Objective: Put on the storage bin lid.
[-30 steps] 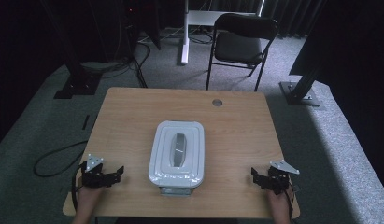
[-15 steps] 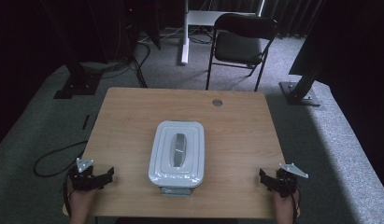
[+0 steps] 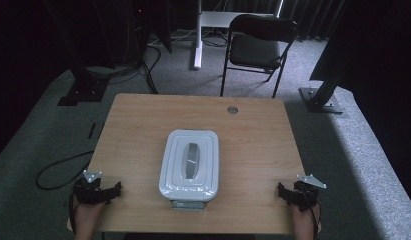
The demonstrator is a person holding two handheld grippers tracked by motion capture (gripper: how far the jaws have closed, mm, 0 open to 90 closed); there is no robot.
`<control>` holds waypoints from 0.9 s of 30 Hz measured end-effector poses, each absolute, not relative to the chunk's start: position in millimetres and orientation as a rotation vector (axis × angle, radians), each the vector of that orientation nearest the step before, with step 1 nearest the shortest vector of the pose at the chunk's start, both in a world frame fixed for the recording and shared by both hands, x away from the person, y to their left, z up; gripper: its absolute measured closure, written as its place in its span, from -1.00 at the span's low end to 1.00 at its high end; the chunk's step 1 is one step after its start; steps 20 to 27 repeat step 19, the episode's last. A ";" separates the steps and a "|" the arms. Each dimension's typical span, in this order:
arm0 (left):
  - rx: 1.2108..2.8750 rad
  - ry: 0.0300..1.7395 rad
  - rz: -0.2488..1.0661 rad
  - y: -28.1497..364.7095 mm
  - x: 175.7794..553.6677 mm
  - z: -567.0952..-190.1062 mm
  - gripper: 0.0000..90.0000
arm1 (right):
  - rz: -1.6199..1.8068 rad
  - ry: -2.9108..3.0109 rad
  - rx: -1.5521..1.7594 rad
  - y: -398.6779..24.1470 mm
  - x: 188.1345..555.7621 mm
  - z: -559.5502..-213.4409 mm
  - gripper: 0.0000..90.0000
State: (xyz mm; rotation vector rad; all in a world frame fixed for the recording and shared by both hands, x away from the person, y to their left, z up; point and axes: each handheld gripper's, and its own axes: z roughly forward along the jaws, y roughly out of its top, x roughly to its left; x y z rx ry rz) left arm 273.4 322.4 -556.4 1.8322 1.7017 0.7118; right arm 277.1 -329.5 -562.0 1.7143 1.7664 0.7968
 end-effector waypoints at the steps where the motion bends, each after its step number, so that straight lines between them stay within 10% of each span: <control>1: 1.832 1.701 0.711 322.3 273.5 -556.4 -0.98 | 0.797 1.767 1.715 -329.2 277.7 -562.0 -0.72; 27: 1.801 1.742 0.725 315.6 277.6 -556.3 -0.98 | 0.789 1.749 1.731 -328.5 281.4 -561.9 -0.73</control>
